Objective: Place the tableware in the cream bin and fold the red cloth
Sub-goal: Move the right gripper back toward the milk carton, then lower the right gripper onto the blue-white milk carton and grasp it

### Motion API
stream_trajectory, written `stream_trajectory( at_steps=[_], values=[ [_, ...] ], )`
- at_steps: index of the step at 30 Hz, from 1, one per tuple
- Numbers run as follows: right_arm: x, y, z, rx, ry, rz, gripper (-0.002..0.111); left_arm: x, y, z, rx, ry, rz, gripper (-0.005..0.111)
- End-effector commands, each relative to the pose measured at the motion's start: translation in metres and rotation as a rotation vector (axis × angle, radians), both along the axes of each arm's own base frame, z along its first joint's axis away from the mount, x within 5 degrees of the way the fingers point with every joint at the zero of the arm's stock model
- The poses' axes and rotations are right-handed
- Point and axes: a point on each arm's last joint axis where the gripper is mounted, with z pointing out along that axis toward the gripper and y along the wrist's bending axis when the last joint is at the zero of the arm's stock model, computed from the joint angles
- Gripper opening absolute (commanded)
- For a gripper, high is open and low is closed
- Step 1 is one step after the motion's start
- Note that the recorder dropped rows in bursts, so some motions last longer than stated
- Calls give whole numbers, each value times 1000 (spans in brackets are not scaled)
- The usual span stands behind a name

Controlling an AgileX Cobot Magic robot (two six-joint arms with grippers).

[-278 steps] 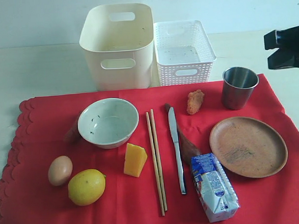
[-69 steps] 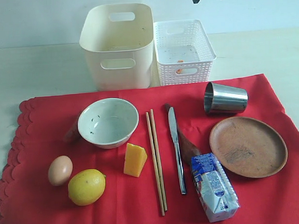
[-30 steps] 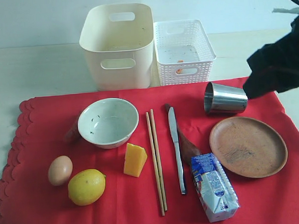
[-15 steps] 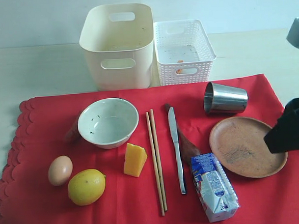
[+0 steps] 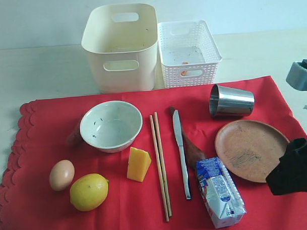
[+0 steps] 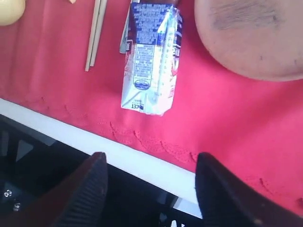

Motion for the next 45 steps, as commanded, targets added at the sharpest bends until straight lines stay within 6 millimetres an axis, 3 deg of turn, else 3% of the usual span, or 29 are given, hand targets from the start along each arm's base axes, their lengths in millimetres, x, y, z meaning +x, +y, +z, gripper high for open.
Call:
stream_trajectory(
  at_steps=[1,14,22,29,36,45],
  values=[
    [3,1,1,19,-45,-13,54,0,0,1,1,-12,-4,0],
    [24,6,-15,-12,-54,12,54,0,0,1,1,-12,-4,0],
    [25,7,-18,-14,-34,18,54,0,0,1,1,-12,-4,0],
    [10,29,-19,-34,-23,139,54,0,0,1,1,-12,-4,0],
    [10,44,-27,-112,-76,189,54,0,0,1,1,-12,-4,0],
    [24,64,-55,-181,-60,198,75,0,0,1,1,-12,-4,0]
  ],
)
